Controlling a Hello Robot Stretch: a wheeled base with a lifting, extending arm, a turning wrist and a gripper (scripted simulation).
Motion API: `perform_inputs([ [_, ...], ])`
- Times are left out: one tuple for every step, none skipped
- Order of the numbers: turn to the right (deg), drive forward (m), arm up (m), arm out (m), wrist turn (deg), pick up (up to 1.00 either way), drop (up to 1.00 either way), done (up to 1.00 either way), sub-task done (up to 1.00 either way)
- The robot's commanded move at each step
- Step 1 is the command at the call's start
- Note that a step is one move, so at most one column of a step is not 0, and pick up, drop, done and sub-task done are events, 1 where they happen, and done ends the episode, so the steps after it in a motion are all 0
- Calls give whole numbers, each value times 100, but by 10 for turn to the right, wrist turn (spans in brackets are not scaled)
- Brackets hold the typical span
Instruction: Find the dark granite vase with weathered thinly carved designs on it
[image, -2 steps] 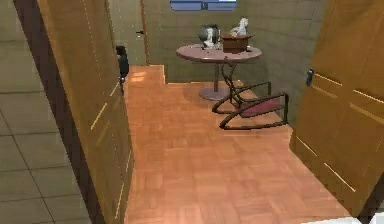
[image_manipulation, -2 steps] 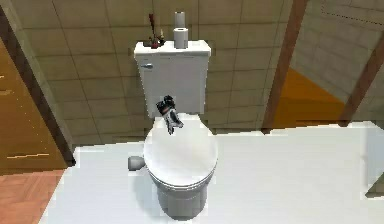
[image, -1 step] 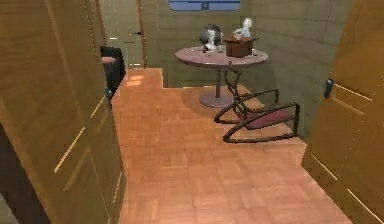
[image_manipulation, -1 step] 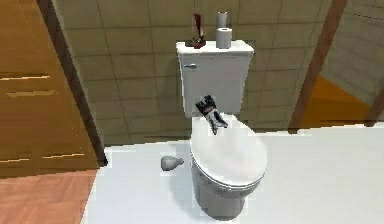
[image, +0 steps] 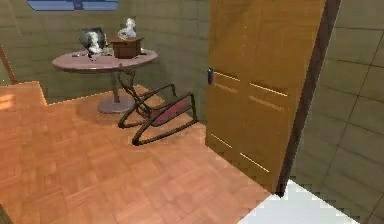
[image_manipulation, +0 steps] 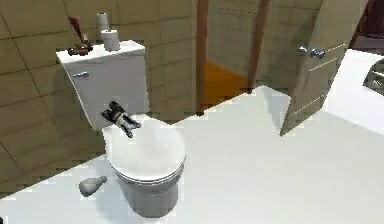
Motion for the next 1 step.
perform_inputs([
  [0,45,0,0,0,0,0,0,0],
])
